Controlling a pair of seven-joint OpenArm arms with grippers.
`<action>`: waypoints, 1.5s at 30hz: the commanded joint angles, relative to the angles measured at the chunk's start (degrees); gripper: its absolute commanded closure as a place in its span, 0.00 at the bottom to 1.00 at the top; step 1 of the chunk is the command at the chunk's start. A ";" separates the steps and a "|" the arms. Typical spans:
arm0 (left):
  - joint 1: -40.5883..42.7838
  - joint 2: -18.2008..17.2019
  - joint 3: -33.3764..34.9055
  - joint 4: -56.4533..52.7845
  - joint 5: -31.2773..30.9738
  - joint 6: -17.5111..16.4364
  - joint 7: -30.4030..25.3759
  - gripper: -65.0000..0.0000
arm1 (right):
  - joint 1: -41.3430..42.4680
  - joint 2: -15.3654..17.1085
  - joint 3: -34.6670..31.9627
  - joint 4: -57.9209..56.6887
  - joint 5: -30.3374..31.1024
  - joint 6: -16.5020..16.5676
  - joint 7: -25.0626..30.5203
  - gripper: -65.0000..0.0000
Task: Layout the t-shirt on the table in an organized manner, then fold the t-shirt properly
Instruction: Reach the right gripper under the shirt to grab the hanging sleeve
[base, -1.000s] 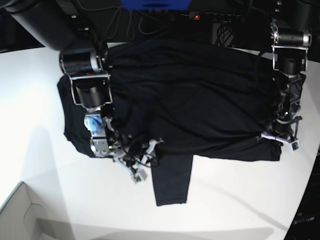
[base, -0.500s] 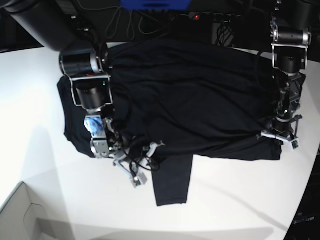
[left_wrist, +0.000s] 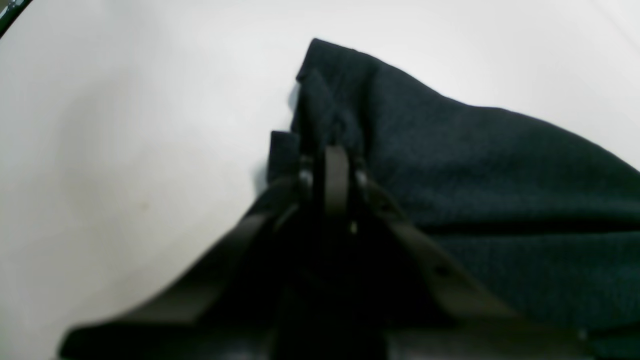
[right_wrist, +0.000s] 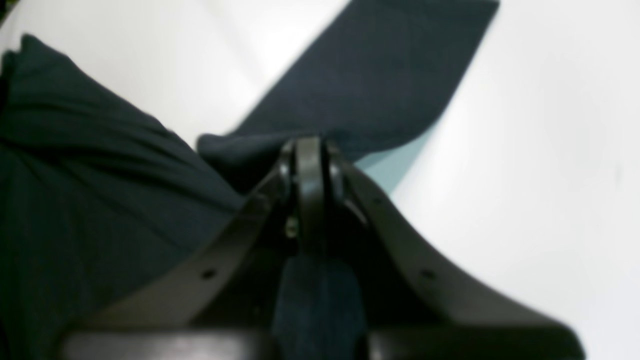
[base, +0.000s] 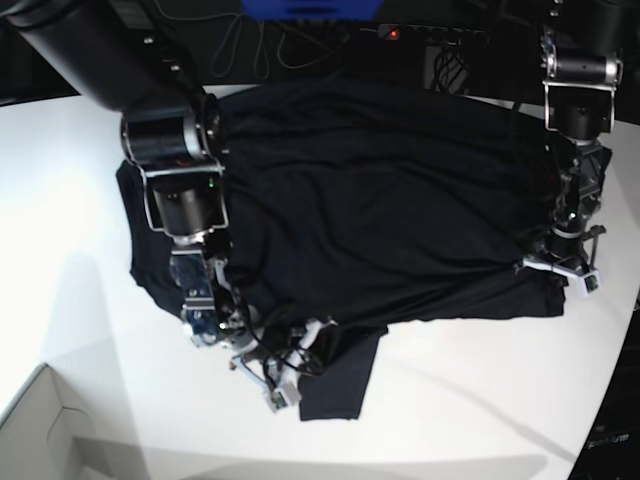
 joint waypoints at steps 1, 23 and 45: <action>1.90 -0.14 0.15 -1.04 0.39 1.39 8.51 1.00 | 2.84 -0.37 0.02 1.27 1.06 0.05 1.85 1.00; 2.16 0.04 0.15 -1.04 0.39 1.39 8.51 1.00 | 17.61 -3.61 -18.26 1.62 4.05 1.37 4.22 1.00; 6.47 0.13 0.24 7.76 0.04 1.65 8.86 1.00 | 24.99 -3.61 -24.59 -3.04 12.05 1.29 9.06 1.00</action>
